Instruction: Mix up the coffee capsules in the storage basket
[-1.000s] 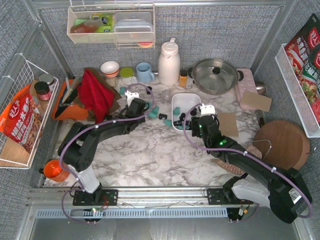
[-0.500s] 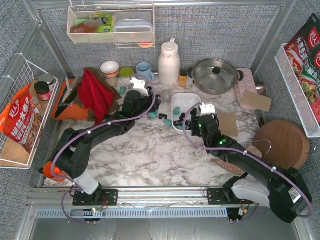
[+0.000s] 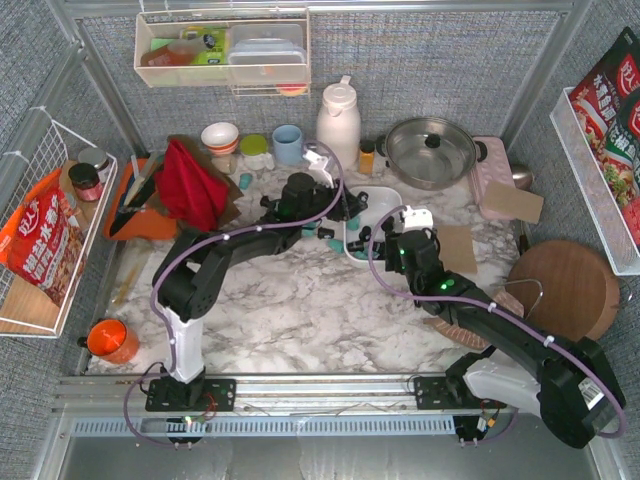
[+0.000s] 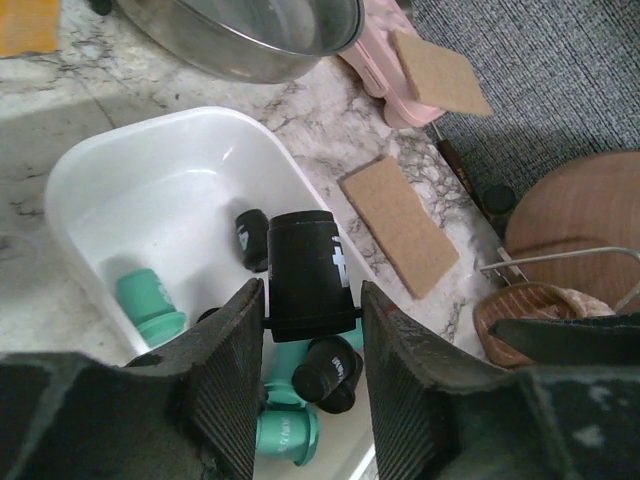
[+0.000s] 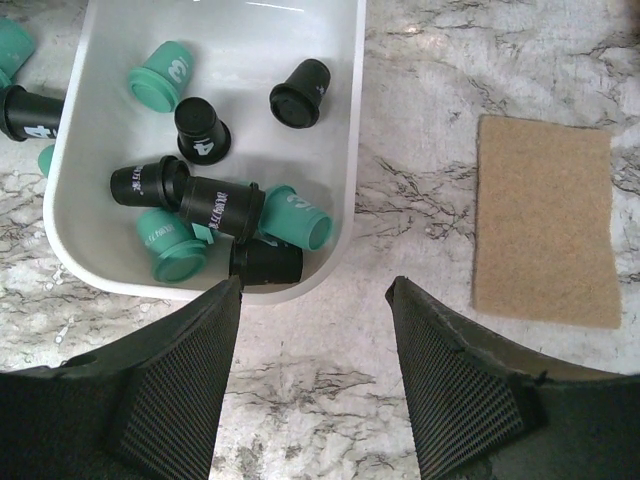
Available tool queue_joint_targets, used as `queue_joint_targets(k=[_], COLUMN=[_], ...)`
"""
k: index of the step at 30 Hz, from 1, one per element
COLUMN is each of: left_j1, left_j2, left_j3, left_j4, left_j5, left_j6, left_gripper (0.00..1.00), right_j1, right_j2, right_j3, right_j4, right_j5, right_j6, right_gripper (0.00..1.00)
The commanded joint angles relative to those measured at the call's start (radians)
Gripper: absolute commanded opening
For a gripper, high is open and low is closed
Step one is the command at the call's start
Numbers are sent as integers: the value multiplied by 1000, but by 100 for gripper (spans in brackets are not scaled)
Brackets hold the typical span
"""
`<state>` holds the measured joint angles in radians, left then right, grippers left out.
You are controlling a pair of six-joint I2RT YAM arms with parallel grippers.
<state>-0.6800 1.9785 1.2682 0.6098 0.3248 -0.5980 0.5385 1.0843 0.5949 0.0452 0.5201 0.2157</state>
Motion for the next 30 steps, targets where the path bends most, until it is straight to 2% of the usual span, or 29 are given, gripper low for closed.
queue_joint_targets(k=[1,9,14,21,25,30], left_j1=[-14,-20,-21,-40,-39,-40], left_j2=[33,16,-68,-137,-145,-115], left_j3=[33,11,-42,-84,-113,-82], left_j4=[-34,-119,-143,-337,-400,-442], left_j5=[-1,-136,-221,-422,-523,-558], left_j6=[2,49,86,199,186,194], left_gripper=[53,71,71,69,69,69], right_j1=[-2,-2,-3,-3,-3,-3], right_j2=[-7,-4,-1,3,3,16], right_j3=[-4,-4,-3,-2,-3,-2], right_j4=[16,16,15,16,16,19], right_j5=[15,13,13,7,5,2], right_j6=[14,16,14,16,17,19], right_gripper=[66,66,66,66,66,66])
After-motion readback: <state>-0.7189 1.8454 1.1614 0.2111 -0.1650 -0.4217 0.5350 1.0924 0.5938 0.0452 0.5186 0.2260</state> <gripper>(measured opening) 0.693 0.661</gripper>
